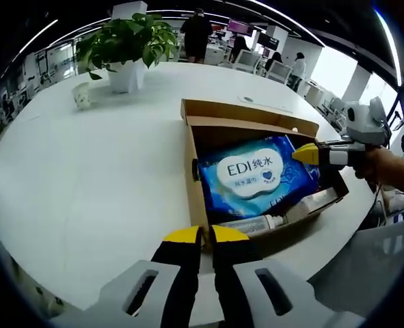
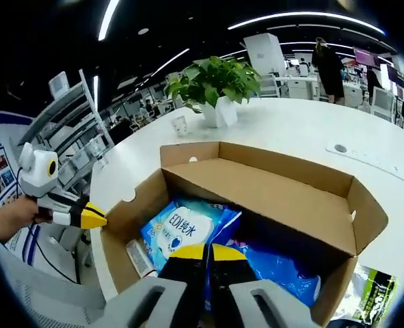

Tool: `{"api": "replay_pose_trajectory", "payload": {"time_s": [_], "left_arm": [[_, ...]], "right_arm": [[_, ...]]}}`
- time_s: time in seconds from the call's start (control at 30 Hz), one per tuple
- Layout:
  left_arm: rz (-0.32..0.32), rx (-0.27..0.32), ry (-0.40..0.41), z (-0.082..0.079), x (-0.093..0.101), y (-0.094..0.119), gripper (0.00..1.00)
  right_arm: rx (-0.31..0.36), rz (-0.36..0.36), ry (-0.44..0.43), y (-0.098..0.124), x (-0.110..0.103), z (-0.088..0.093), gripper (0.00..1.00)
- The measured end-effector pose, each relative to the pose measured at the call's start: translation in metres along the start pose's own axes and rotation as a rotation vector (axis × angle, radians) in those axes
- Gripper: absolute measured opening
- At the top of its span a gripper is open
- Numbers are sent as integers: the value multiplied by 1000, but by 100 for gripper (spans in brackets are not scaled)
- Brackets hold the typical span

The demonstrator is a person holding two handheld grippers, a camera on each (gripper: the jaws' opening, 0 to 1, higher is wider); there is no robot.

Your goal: Operate the shoe box by opening the lid, removing the specified soft item, and placing it in the target area until the item is outside and the box remains undamaged.

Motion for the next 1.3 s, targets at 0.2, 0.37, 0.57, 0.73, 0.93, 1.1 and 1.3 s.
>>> {"api": "replay_pose_trajectory", "payload": {"time_s": [0.2,0.37,0.57,0.73,0.93,1.1,1.3], "left_arm": [[-10,-15,-26,-2,2,0,4],[-18,-20,-72,-3,4,0,4],[-10,52,-103,-16,7,6,3],[33,101,-113,-36,18,7,9],[66,77,-167,-45,30,-7,11],[102,12,-205,-46,41,-27,12],[117,-66,-243,-44,49,-52,15]], "right_arm": [[8,9,20,8,4,-1,0],[15,14,21,16,8,0,0],[20,16,21,21,11,3,0],[20,17,15,25,12,4,0],[25,24,3,30,16,7,0],[28,27,-5,33,17,10,0],[24,28,-1,36,18,12,0]]}}
Point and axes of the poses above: the point that each gripper's makers call its tool centre point, and the gripper's own axes: y roughly backward along the fingers, x roughly to its right, z roughly out of its underside, the point moved 9 cm from there along y, roughly backward along the fingers, and after that the axes turned 4 degrees about y, right-handed, at the moved point
